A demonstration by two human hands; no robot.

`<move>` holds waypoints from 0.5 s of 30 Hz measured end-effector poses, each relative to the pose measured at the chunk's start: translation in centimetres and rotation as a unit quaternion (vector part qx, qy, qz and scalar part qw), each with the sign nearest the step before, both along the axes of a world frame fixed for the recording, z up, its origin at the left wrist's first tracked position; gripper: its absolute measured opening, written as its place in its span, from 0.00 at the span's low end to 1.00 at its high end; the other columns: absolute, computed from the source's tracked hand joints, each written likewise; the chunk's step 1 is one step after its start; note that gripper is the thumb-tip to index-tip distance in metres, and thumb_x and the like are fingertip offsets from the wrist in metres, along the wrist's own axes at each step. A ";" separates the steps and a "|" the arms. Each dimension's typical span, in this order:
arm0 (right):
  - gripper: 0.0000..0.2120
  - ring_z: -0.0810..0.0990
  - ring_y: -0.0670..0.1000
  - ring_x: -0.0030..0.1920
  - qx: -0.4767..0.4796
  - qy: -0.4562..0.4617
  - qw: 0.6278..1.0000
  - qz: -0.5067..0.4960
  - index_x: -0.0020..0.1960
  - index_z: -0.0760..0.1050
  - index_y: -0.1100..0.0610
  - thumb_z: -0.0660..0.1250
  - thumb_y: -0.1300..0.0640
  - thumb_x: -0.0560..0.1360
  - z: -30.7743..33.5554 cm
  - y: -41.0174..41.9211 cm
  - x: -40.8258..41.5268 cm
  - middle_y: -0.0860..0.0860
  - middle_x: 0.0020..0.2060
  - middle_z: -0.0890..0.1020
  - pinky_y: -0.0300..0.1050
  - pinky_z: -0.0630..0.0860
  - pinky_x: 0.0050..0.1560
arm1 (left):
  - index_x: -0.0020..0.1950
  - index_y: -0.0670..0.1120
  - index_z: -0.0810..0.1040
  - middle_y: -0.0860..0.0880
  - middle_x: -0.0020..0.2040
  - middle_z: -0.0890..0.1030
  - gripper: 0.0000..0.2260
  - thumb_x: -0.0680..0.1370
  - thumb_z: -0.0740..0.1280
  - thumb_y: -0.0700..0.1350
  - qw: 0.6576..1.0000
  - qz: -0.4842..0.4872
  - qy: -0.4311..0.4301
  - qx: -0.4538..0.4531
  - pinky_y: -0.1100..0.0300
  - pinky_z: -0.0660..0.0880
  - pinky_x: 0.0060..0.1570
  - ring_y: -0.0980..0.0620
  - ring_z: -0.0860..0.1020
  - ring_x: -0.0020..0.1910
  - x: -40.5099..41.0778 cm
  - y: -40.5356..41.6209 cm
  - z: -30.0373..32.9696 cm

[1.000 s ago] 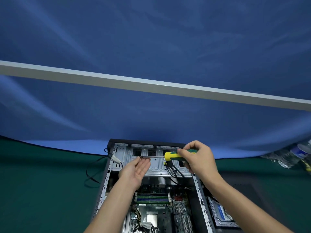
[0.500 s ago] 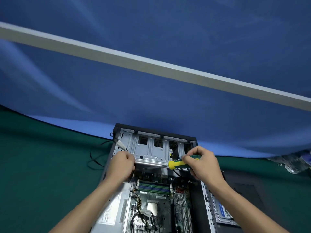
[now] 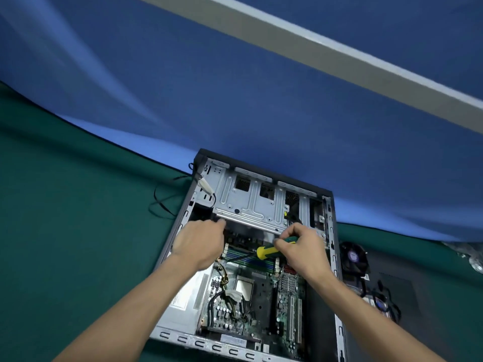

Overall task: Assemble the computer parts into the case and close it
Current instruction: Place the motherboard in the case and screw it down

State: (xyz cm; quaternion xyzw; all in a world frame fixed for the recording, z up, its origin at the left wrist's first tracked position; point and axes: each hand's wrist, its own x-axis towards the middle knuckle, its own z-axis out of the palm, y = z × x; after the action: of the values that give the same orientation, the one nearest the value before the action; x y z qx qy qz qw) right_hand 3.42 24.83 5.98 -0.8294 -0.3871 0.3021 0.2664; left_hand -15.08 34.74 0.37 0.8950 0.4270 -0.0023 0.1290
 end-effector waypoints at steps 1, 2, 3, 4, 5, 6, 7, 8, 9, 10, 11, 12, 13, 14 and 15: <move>0.07 0.68 0.48 0.23 -0.006 0.007 1.000 0.000 0.38 0.73 0.56 0.71 0.59 0.71 -0.5 0.1 0.0 0.51 0.30 0.77 0.40 0.65 0.25 | 0.46 0.48 0.69 0.47 0.41 0.80 0.06 0.78 0.53 0.41 1.000 0.005 -0.010 -0.001 0.55 0.68 0.35 0.45 0.77 0.36 0.0 0.0 0.1; 0.07 0.68 0.49 0.24 -0.010 0.013 1.000 0.001 0.38 0.73 0.56 0.71 0.59 0.71 -0.9 0.2 -0.1 0.52 0.30 0.77 0.41 0.65 0.27 | 0.45 0.48 0.67 0.47 0.41 0.80 0.05 0.77 0.54 0.40 1.000 0.013 -0.018 -0.004 0.55 0.67 0.35 0.45 0.76 0.36 0.0 -0.1 0.2; 0.07 0.67 0.50 0.25 -0.013 0.017 1.000 0.002 0.38 0.73 0.56 0.70 0.59 0.70 -1.2 0.3 -0.2 0.52 0.29 0.76 0.42 0.65 0.28 | 0.43 0.48 0.65 0.47 0.41 0.80 0.05 0.76 0.55 0.39 0.999 0.021 -0.025 -0.005 0.55 0.66 0.34 0.45 0.75 0.35 0.1 -0.1 0.3; 0.07 0.67 0.50 0.24 -0.013 0.022 1.000 0.003 0.39 0.73 0.56 0.70 0.59 0.70 -1.5 0.4 -0.2 0.52 0.29 0.76 0.43 0.65 0.28 | 0.41 0.48 0.65 0.47 0.40 0.79 0.05 0.75 0.56 0.38 0.999 0.030 -0.028 -0.008 0.55 0.65 0.34 0.45 0.74 0.34 0.1 -0.1 0.3; 0.07 0.66 0.49 0.24 -0.012 0.022 1.000 0.005 0.39 0.73 0.56 0.71 0.59 0.70 -1.8 0.5 -0.3 0.52 0.29 0.76 0.42 0.65 0.27 | 0.39 0.48 0.64 0.47 0.40 0.79 0.06 0.74 0.57 0.38 0.999 0.038 -0.031 -0.008 0.55 0.64 0.33 0.45 0.73 0.34 0.1 -0.1 0.3; 0.07 0.66 0.47 0.23 -0.010 0.018 1.000 0.008 0.39 0.73 0.56 0.71 0.58 0.71 -2.0 0.5 -0.4 0.52 0.30 0.77 0.42 0.65 0.26 | 0.38 0.47 0.65 0.47 0.39 0.78 0.06 0.73 0.57 0.38 0.998 0.045 -0.031 -0.009 0.56 0.64 0.33 0.45 0.74 0.35 0.1 -0.2 0.3; 0.07 0.66 0.45 0.22 -0.008 0.010 1.000 0.013 0.39 0.73 0.56 0.71 0.58 0.71 -2.1 0.6 -0.6 0.52 0.32 0.78 0.40 0.65 0.25 | 0.37 0.47 0.67 0.48 0.39 0.78 0.06 0.73 0.58 0.38 0.998 0.052 -0.030 -0.008 0.56 0.65 0.33 0.45 0.75 0.36 0.1 -0.2 0.2; 0.07 0.65 0.43 0.21 -0.007 0.002 1.000 0.018 0.39 0.73 0.55 0.71 0.57 0.71 -2.2 0.5 -0.7 0.51 0.33 0.78 0.37 0.65 0.24 | 0.37 0.46 0.69 0.48 0.39 0.78 0.06 0.73 0.58 0.38 0.998 0.056 -0.027 -0.005 0.56 0.66 0.34 0.46 0.76 0.37 0.1 -0.2 0.2; 0.07 0.65 0.43 0.21 -0.005 -0.004 1.000 0.022 0.39 0.72 0.54 0.71 0.57 0.72 -2.3 0.5 -0.8 0.50 0.34 0.78 0.35 0.63 0.23 | 0.38 0.46 0.72 0.49 0.39 0.78 0.07 0.73 0.58 0.38 0.998 0.057 -0.023 -0.002 0.56 0.69 0.35 0.46 0.77 0.37 0.1 -0.1 0.2; 0.08 0.66 0.42 0.21 -0.003 -0.009 1.000 0.025 0.39 0.72 0.53 0.71 0.56 0.72 -2.4 0.4 -1.0 0.49 0.34 0.78 0.34 0.62 0.22 | 0.39 0.45 0.75 0.49 0.39 0.79 0.08 0.73 0.58 0.38 0.998 0.057 -0.019 0.000 0.56 0.71 0.36 0.47 0.77 0.37 0.1 -0.1 0.1; 0.09 0.66 0.42 0.21 0.000 -0.014 0.999 0.031 0.39 0.71 0.53 0.71 0.55 0.73 -2.5 0.3 -1.1 0.48 0.34 0.77 0.33 0.62 0.22 | 0.40 0.45 0.77 0.50 0.39 0.79 0.09 0.73 0.59 0.37 0.998 0.056 -0.016 0.002 0.56 0.71 0.36 0.47 0.77 0.37 0.1 0.0 0.1; 0.09 0.66 0.43 0.21 0.003 -0.020 0.999 0.038 0.39 0.71 0.52 0.70 0.54 0.73 -2.5 0.2 -1.2 0.48 0.33 0.77 0.33 0.62 0.23 | 0.40 0.45 0.78 0.50 0.39 0.79 0.09 0.73 0.59 0.38 0.998 0.054 -0.014 0.003 0.56 0.70 0.35 0.48 0.76 0.36 0.2 0.0 0.0; 0.10 0.66 0.42 0.22 0.006 -0.027 0.999 0.046 0.39 0.70 0.51 0.70 0.53 0.74 -2.5 0.1 -1.3 0.48 0.33 0.76 0.33 0.62 0.23 | 0.40 0.45 0.77 0.50 0.39 0.79 0.08 0.73 0.59 0.38 0.999 0.052 -0.013 0.007 0.56 0.68 0.34 0.48 0.75 0.35 0.2 0.0 0.0; 0.10 0.67 0.42 0.23 0.006 -0.037 0.998 0.055 0.39 0.70 0.50 0.70 0.53 0.74 -2.6 -0.1 -1.4 0.47 0.34 0.76 0.34 0.63 0.25 | 0.39 0.46 0.76 0.50 0.38 0.79 0.08 0.73 0.59 0.38 0.999 0.050 -0.013 0.009 0.57 0.66 0.34 0.48 0.74 0.34 0.3 0.0 -0.1; 0.10 0.68 0.42 0.26 0.005 -0.049 0.997 0.064 0.39 0.69 0.49 0.70 0.52 0.74 -2.6 -0.2 -1.5 0.46 0.35 0.75 0.35 0.63 0.27 | 0.38 0.46 0.75 0.50 0.38 0.79 0.08 0.73 0.59 0.38 0.999 0.049 -0.014 0.012 0.57 0.67 0.34 0.48 0.74 0.34 0.3 0.0 -0.1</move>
State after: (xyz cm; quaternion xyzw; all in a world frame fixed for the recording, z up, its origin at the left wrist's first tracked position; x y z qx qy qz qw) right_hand 1.90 24.65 3.39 -0.8155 -0.4533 0.2753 0.2315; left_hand -14.77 34.75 0.23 0.8743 0.4685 0.0219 0.1247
